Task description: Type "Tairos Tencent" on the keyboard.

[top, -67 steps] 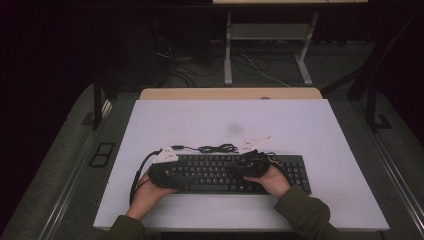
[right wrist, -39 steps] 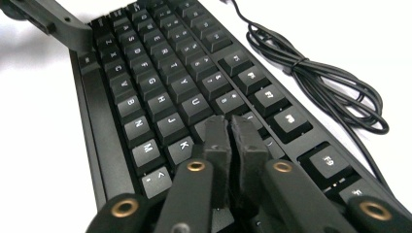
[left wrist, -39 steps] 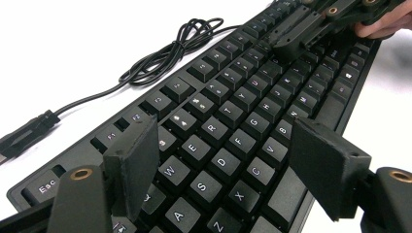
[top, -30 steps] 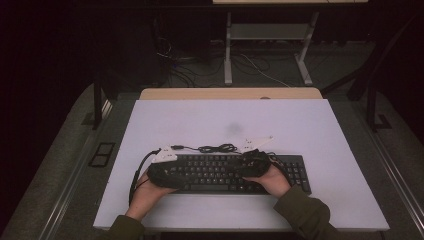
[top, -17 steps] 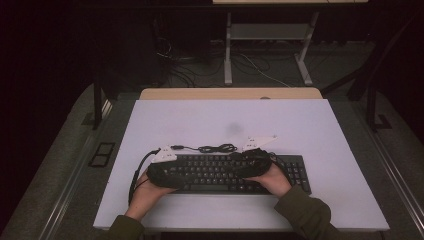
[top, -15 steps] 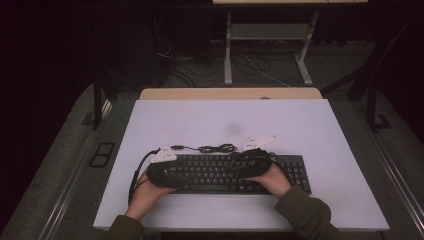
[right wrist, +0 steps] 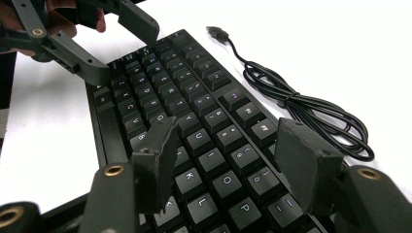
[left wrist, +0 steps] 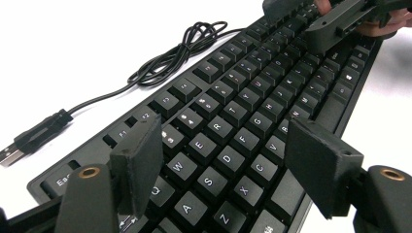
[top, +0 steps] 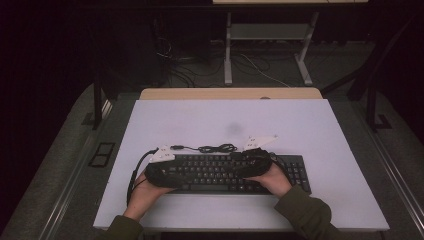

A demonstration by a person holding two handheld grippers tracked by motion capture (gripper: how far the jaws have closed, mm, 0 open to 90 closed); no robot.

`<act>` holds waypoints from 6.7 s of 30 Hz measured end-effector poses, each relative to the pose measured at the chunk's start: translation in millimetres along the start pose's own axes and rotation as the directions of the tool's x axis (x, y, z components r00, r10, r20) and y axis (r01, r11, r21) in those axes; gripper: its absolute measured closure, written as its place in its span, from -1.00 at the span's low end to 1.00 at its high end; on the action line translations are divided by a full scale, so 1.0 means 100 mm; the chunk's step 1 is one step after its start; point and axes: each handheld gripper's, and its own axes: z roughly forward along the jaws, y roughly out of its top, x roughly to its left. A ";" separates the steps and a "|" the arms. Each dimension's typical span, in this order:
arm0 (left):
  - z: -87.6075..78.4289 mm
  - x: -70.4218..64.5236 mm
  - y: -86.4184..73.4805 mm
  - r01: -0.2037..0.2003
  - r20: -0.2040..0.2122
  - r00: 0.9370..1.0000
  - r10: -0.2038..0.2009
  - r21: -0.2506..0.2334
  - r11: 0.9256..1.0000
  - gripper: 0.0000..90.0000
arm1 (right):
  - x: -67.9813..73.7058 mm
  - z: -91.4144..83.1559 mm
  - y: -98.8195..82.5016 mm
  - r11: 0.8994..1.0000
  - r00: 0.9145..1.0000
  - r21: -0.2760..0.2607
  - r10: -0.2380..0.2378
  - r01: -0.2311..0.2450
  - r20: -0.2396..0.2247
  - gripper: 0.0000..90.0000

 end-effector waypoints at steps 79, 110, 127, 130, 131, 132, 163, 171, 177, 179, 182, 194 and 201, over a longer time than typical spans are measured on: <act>0.01 0.01 -0.02 -0.025 0.028 0.999 0.024 0.049 0.998 0.98 | 0.01 -0.01 0.01 1.000 1.000 -0.010 -0.002 0.002 0.003 -0.10; 0.14 -0.24 0.03 -0.084 0.140 0.988 0.071 0.093 0.992 0.98 | -0.01 -0.02 0.02 1.000 1.000 -0.015 0.008 -0.008 0.001 -0.14; 0.24 -0.31 0.01 -0.137 0.169 0.979 0.112 0.140 0.981 0.98 | -0.01 -0.03 0.02 1.000 1.000 -0.014 0.009 -0.009 0.005 -0.14; 0.25 -0.32 0.01 -0.139 0.167 0.979 0.115 0.140 0.980 0.98 | -0.01 -0.03 0.02 1.000 1.000 -0.015 0.008 -0.008 0.005 -0.14; 0.25 -0.32 0.01 -0.137 0.168 0.979 0.113 0.141 0.980 0.98 | -0.01 -0.03 0.02 1.000 1.000 -0.016 0.008 -0.008 0.006 -0.14; 0.25 -0.31 0.01 -0.138 0.167 0.979 0.114 0.141 0.980 0.98 | -0.01 -0.03 0.02 1.000 1.000 -0.015 0.008 -0.008 0.006 -0.14; 0.21 -0.27 0.03 -0.098 0.160 0.984 0.079 0.113 0.989 0.80 | -0.02 -0.08 -0.02 1.000 1.000 -0.016 0.016 -0.016 0.005 -0.14; 0.21 -0.25 0.03 -0.089 0.146 0.987 0.074 0.099 0.991 0.49 | 0.00 -0.16 -0.06 1.000 1.000 -0.009 0.018 -0.018 -0.001 -0.14; 0.22 -0.25 0.04 -0.072 0.138 0.989 0.060 0.085 0.994 0.23 | 0.00 -0.24 -0.09 0.999 1.000 -0.026 0.024 -0.025 -0.013 -0.14; 0.23 -0.25 0.04 -0.060 0.138 0.989 0.049 0.077 0.995 0.14 | 0.02 -0.27 -0.11 0.999 1.000 -0.019 0.026 -0.026 -0.014 -0.14; 0.24 -0.24 0.06 -0.048 0.135 0.990 0.040 0.056 0.997 0.02 | 0.04 -0.31 -0.16 1.000 1.000 -0.013 0.021 -0.021 -0.015 -0.14; 0.22 -0.22 0.05 -0.034 0.116 0.993 0.030 0.029 0.999 -0.16 | 0.08 -0.48 -0.27 1.000 0.999 -0.002 0.023 -0.023 -0.031 -0.04; 0.20 -0.21 0.04 -0.030 0.110 0.994 0.028 0.023 0.999 -0.19 | 0.08 -0.56 -0.35 1.000 0.999 0.023 0.023 -0.022 -0.046 0.16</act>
